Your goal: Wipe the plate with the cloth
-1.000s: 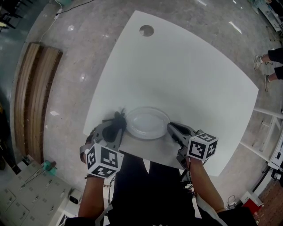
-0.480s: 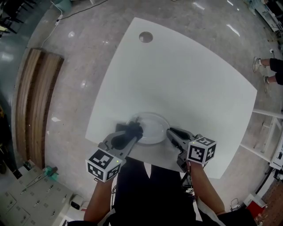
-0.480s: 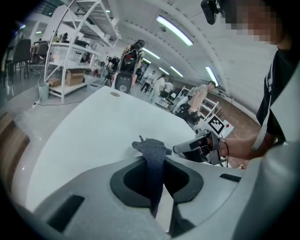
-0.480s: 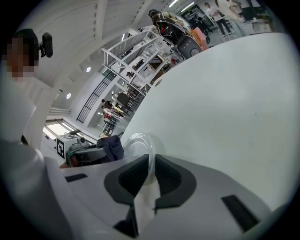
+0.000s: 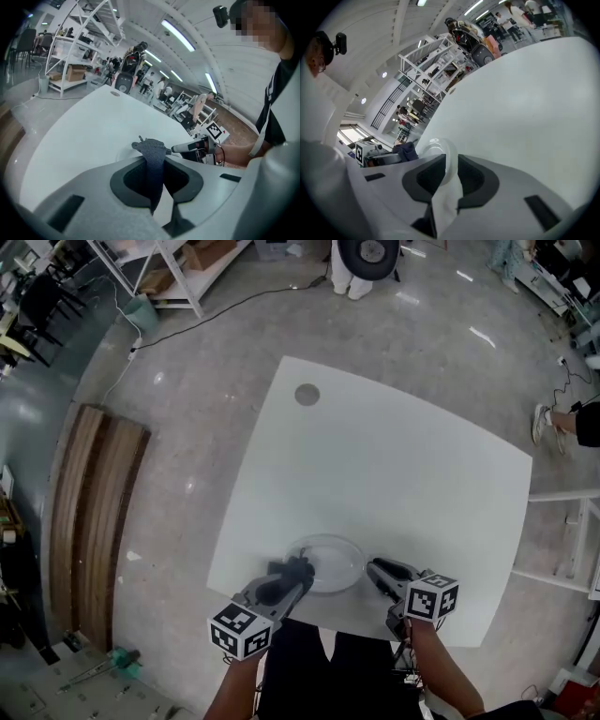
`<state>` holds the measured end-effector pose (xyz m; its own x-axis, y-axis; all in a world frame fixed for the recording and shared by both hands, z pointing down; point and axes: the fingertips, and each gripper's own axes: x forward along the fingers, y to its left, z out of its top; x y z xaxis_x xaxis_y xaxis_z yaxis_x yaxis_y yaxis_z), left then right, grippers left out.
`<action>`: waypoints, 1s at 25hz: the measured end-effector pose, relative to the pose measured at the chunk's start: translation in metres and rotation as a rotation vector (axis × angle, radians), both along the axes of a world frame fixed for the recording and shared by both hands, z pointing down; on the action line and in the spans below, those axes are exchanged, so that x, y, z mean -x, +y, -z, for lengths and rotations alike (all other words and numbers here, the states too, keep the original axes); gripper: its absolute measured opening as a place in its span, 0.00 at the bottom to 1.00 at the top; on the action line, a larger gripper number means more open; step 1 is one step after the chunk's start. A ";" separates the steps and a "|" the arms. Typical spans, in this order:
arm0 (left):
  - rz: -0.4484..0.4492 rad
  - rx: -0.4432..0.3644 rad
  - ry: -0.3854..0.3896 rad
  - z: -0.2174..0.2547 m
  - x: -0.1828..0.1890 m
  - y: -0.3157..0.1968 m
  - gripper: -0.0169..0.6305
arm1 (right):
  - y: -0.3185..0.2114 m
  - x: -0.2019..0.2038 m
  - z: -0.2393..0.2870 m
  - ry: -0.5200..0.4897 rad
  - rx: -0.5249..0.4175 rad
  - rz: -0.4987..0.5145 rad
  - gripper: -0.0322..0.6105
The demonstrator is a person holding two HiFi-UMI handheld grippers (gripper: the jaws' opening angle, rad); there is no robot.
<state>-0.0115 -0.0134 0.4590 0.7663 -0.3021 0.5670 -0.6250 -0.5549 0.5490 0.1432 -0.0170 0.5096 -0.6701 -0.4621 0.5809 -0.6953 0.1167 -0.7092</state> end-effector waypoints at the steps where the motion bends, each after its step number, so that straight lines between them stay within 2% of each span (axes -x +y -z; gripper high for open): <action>1: 0.005 0.003 0.023 0.004 0.003 0.001 0.10 | -0.001 -0.004 0.009 -0.019 -0.036 -0.023 0.14; 2: 0.008 0.006 0.051 0.009 0.007 0.003 0.10 | 0.000 -0.006 0.021 -0.050 -0.077 -0.042 0.10; 4: -0.011 0.004 0.109 0.025 0.014 0.017 0.10 | 0.010 -0.004 0.052 -0.131 -0.154 -0.065 0.08; 7: -0.126 -0.045 0.160 0.067 0.011 0.060 0.10 | 0.039 0.004 0.119 -0.219 -0.284 -0.056 0.06; 10: -0.234 -0.137 0.209 0.101 -0.002 0.082 0.10 | 0.057 0.015 0.193 -0.240 -0.489 -0.012 0.06; 12: -0.282 -0.180 0.263 0.114 -0.010 0.085 0.10 | 0.065 0.030 0.223 -0.237 -0.595 0.033 0.06; 15: -0.321 -0.233 0.326 0.131 -0.020 0.092 0.10 | 0.079 0.050 0.244 -0.247 -0.661 0.076 0.06; 19: -0.306 -0.307 0.355 0.179 -0.024 0.108 0.10 | 0.102 0.064 0.284 -0.273 -0.739 0.122 0.06; 22: -0.293 -0.333 0.407 0.205 -0.030 0.122 0.10 | 0.117 0.061 0.310 -0.338 -0.799 0.123 0.06; 25: -0.291 -0.363 0.424 0.221 -0.037 0.144 0.10 | 0.135 0.056 0.326 -0.418 -0.829 0.102 0.06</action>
<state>0.0258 0.1304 0.2382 0.9819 -0.1634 0.0960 -0.1893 -0.8669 0.4611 0.0873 0.1185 0.1833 -0.8107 -0.5481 -0.2059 -0.3605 0.7444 -0.5621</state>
